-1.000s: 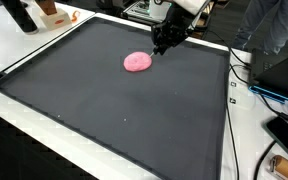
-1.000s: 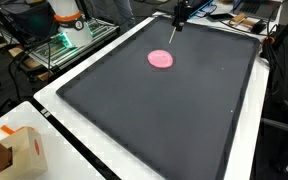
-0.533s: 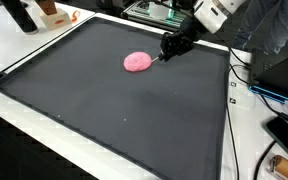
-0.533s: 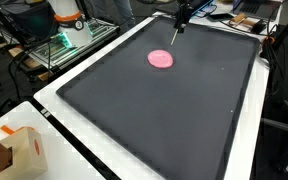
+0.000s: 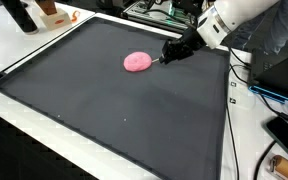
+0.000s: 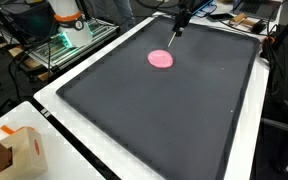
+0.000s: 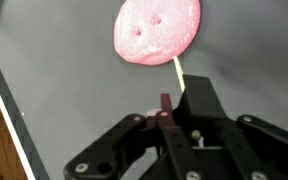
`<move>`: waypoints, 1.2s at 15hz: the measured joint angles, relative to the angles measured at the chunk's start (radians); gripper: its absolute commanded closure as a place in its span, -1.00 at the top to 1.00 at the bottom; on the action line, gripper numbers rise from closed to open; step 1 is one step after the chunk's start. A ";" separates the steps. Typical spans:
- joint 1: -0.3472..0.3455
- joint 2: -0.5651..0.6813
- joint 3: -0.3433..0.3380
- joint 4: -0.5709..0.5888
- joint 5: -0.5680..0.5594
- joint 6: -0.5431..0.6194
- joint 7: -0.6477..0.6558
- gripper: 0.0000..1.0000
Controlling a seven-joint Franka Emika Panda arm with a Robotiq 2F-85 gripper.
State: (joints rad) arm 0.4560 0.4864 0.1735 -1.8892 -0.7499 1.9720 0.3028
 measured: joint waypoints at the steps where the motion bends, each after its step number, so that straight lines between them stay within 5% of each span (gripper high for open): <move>1: 0.001 0.011 0.001 0.011 0.000 -0.014 0.000 -0.88; 18: -0.015 0.091 0.005 0.096 0.026 -0.078 -0.070 -0.88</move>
State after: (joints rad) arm 0.4409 0.5773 0.1780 -1.7936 -0.7235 1.8940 0.2329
